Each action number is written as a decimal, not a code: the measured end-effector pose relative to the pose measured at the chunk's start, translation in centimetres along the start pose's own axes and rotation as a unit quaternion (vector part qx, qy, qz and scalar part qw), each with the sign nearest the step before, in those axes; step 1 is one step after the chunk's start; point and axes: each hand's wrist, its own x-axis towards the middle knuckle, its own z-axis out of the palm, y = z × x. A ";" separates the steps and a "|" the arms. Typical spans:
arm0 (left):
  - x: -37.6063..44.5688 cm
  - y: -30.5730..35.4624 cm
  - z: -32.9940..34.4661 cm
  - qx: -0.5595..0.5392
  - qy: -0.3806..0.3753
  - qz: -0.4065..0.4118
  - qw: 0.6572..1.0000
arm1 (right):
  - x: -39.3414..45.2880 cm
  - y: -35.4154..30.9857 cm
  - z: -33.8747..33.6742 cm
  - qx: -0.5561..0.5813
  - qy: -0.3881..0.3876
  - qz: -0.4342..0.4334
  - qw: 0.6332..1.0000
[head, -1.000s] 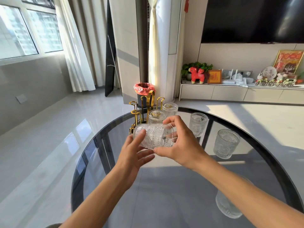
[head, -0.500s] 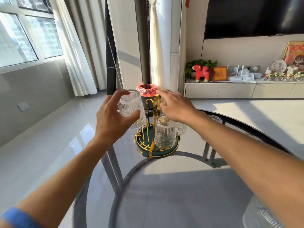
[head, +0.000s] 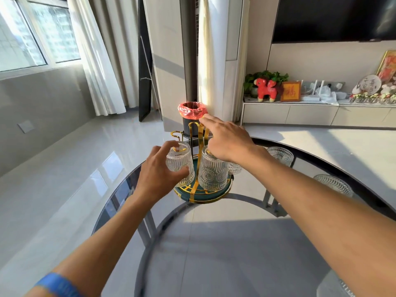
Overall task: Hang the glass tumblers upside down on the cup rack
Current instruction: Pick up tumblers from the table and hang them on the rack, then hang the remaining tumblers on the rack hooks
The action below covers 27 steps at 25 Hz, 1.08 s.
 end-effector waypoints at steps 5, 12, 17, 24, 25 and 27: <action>0.4 -0.2 -0.6 0.021 -0.040 -0.025 0.999 | -0.8 -0.2 0.1 0.065 -0.020 0.018 0.998; -5.2 4.1 -0.3 0.040 0.050 0.037 0.997 | -13.9 0.7 1.4 0.122 0.001 0.028 0.992; -14.0 8.0 4.2 -0.044 -0.038 0.112 0.992 | -23.3 0.9 1.8 0.083 0.029 0.077 0.993; -17.1 11.6 5.5 -0.046 -0.168 0.078 0.982 | -30.0 6.7 -2.0 -0.192 -0.147 0.282 0.928; -17.0 12.1 5.2 -0.051 -0.174 0.078 0.980 | -30.3 6.9 -2.4 -0.149 -0.142 0.298 0.932; -16.8 13.1 4.4 -0.074 -0.186 0.055 0.978 | -30.2 6.6 -2.8 -0.057 -0.101 0.295 0.948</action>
